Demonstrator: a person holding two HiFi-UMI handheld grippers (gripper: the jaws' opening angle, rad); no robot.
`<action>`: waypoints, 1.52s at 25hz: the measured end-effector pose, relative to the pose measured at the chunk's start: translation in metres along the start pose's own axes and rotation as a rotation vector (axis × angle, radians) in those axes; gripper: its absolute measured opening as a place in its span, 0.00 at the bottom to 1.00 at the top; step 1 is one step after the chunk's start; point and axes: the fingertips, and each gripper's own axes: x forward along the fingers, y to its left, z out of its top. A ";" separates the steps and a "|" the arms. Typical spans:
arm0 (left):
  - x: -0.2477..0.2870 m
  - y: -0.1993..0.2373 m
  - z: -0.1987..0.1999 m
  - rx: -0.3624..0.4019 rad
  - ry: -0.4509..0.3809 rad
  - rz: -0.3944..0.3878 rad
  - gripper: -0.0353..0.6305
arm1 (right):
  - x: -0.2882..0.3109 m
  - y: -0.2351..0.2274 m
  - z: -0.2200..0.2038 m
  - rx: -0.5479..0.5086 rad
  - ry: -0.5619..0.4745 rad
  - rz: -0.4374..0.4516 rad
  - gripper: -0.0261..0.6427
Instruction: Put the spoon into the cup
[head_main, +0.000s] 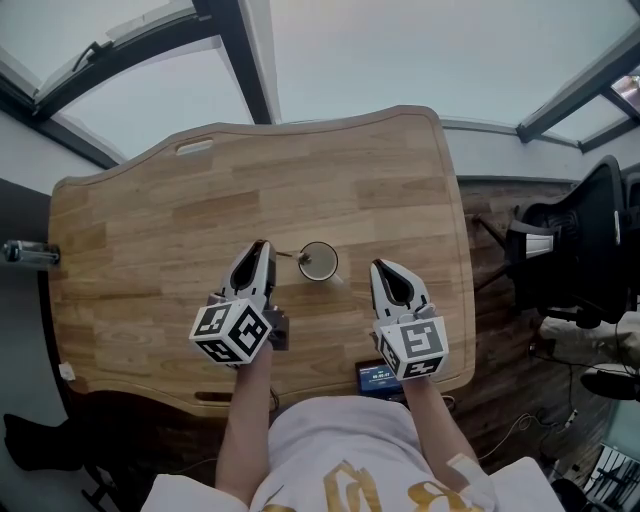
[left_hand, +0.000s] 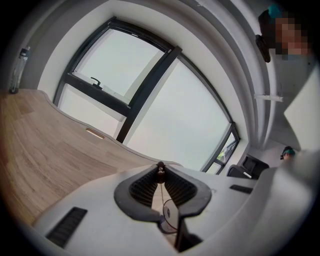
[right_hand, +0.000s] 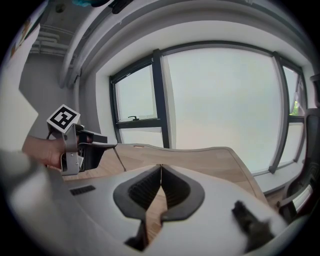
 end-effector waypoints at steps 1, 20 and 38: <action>0.001 0.000 -0.001 0.000 0.002 -0.001 0.13 | 0.000 0.000 0.000 0.000 0.001 0.001 0.08; 0.010 0.000 -0.016 -0.010 0.039 -0.012 0.13 | 0.011 -0.003 -0.006 0.008 0.019 0.006 0.08; 0.019 -0.001 -0.030 -0.006 0.072 -0.020 0.13 | 0.019 -0.012 -0.012 0.014 0.034 -0.003 0.08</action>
